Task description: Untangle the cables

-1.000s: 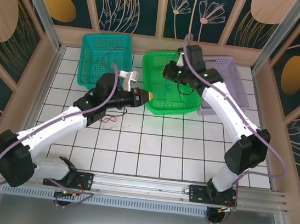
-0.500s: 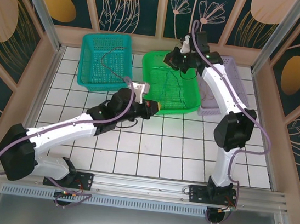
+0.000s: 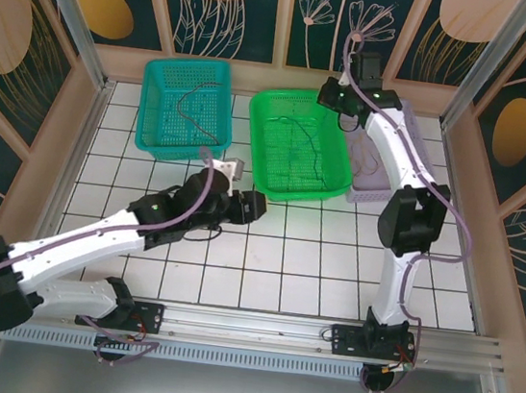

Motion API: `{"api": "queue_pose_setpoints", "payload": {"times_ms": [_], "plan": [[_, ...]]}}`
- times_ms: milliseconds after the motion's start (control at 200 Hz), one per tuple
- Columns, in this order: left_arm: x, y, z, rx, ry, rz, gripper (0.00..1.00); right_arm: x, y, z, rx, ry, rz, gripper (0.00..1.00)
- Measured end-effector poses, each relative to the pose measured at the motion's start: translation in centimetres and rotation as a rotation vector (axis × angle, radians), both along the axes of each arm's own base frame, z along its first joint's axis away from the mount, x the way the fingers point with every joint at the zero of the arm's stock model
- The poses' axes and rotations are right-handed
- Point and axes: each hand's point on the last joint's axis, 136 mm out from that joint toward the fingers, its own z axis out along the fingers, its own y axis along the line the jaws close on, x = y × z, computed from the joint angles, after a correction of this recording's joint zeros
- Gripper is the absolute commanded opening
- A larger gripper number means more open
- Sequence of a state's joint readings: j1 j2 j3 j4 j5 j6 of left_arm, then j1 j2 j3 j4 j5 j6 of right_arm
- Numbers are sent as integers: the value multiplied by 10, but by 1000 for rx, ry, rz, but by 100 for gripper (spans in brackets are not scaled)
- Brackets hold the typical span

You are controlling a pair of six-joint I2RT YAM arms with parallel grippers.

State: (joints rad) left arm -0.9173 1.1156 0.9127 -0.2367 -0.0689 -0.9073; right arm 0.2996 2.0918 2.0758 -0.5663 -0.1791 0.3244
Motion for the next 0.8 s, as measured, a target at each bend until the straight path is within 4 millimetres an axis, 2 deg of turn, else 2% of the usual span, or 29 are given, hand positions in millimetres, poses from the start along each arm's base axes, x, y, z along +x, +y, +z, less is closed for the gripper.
{"api": "queue_pose_setpoints", "payload": {"times_ms": [60, 140, 250, 345, 425, 515, 631, 731, 801], "plan": [[0, 15, 11, -20, -19, 55, 51, 9, 3, -18, -43, 8, -1, 0], [0, 35, 19, -46, -31, 129, 50, 13, 8, -51, -103, 48, 3, 0], [-4, 55, 11, -43, -10, 199, 51, 11, 18, -90, -165, 103, 23, 0], [-8, 70, -8, -15, 31, 250, 54, 3, 33, -115, -199, 148, 63, 35], [-11, 82, -22, 13, 69, 297, 61, -3, 45, -124, -216, 172, 94, 53], [-13, 95, -32, 43, 103, 355, 68, -9, 53, -119, -216, 180, 106, 62], [-11, 118, -52, 113, 169, 451, 70, -11, 48, -100, -204, 168, 88, 63], [-6, 147, -71, 195, 235, 552, 70, -16, 34, -69, -186, 143, 45, 59], [1, 172, -77, 211, 278, 635, 70, -31, 24, -41, -157, 108, 15, 55]]}}
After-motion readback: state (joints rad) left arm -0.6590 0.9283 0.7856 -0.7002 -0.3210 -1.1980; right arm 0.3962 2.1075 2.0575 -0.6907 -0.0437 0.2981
